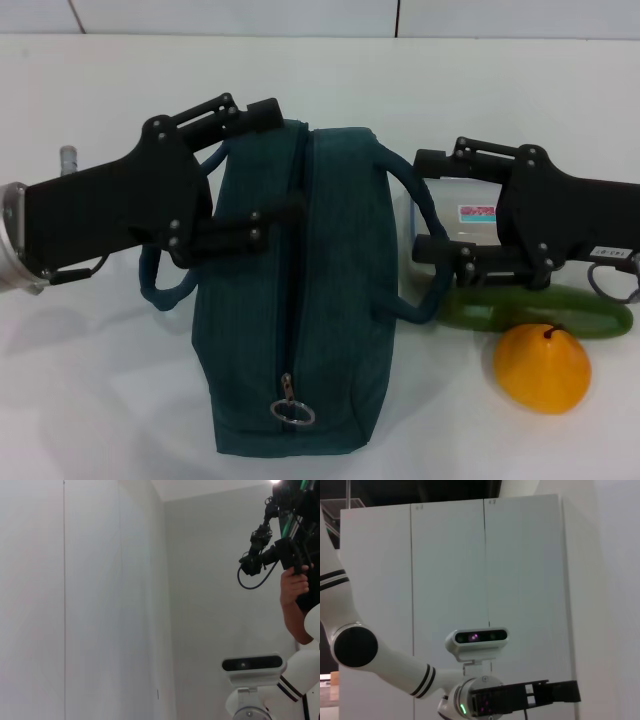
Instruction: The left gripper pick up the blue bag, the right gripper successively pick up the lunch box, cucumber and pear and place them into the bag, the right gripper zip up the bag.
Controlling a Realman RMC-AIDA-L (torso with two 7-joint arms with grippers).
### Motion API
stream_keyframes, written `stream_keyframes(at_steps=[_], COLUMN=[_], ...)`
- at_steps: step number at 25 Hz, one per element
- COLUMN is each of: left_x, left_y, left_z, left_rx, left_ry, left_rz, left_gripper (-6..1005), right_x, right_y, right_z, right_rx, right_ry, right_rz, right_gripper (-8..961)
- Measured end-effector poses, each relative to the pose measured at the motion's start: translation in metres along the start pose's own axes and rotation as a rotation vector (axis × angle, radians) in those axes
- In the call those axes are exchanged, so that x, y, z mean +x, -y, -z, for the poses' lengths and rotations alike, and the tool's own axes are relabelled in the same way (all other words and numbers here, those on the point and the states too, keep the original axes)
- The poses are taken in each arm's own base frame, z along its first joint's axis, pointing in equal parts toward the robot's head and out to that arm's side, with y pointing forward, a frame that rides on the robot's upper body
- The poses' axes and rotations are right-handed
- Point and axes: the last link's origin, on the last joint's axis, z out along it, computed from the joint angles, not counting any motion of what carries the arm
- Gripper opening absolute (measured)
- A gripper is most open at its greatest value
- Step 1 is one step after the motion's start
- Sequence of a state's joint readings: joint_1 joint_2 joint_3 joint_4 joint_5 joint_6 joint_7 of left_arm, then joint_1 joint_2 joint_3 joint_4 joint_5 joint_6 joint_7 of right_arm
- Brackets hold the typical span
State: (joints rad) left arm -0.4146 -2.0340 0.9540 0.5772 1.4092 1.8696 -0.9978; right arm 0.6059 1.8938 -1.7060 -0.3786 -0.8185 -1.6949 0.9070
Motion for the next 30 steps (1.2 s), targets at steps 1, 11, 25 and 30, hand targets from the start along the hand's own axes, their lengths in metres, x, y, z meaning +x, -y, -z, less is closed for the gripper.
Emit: stream_keyframes(at_steps=[1, 11, 25, 30], left_x=[0.000, -0.006, 0.034, 0.052], left_y=[0.000, 0.004, 0.009, 0.010], left_z=[0.000, 0.003, 0.012, 0.016], left_rx=[0.002, 0.047, 0.041, 0.124], left_ry=[-0.001, 0.033, 0.120, 0.266], left_rz=[-0.002, 0.000, 0.185, 0.294], left_gripper=[813, 814, 813, 813], right_x=[0.000, 0.005, 0.000, -0.004], right_y=[0.000, 0.000, -0.002, -0.003], right_z=[0.000, 0.001, 0.011, 0.020], right_rx=[0.004, 0.026, 0.048, 0.067], right_ry=[0.003, -0.013, 0.010, 0.022], right_rz=[0.002, 0.001, 0.002, 0.004], right_gripper=[766, 766, 767, 766])
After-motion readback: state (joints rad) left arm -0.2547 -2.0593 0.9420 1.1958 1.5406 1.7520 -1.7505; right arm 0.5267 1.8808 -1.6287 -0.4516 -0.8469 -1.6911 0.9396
